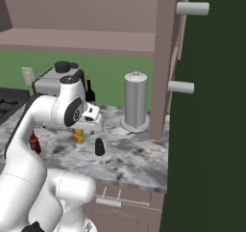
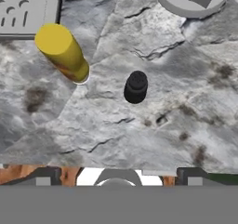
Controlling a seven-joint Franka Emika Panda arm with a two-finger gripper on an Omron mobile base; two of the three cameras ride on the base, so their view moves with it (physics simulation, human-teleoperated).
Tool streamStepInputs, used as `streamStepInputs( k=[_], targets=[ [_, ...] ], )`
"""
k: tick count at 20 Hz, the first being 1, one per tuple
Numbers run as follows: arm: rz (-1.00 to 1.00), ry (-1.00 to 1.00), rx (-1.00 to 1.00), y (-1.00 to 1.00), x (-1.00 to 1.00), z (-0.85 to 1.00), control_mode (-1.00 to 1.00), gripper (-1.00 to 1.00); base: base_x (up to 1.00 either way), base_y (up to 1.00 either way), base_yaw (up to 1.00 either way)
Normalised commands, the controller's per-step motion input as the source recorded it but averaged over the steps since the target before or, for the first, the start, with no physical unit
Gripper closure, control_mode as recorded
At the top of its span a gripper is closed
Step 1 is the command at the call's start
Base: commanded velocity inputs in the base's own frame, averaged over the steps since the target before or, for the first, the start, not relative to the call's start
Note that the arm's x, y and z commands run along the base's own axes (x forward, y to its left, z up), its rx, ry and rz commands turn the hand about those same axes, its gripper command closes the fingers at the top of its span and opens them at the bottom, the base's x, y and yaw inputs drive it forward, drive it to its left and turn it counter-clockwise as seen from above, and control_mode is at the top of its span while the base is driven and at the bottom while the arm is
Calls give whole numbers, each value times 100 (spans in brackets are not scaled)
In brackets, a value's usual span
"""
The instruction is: There are various items on the counter. Only move the condiments/shakers into the cabinet.
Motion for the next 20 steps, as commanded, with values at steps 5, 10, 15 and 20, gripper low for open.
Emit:
streamStepInputs(
  k=[5,10,15,20],
  targets=[
    [0,-9,-8,-11,19,-30,-100,-100,0,0,0],
    [0,0,-1,-14,29,-21,-100,-100,0,0,0],
    [0,-2,0,-14,27,-17,-100,-100,0,0,0],
    [0,-1,1,-3,21,-12,-100,-100,0,0,0]
  ],
)
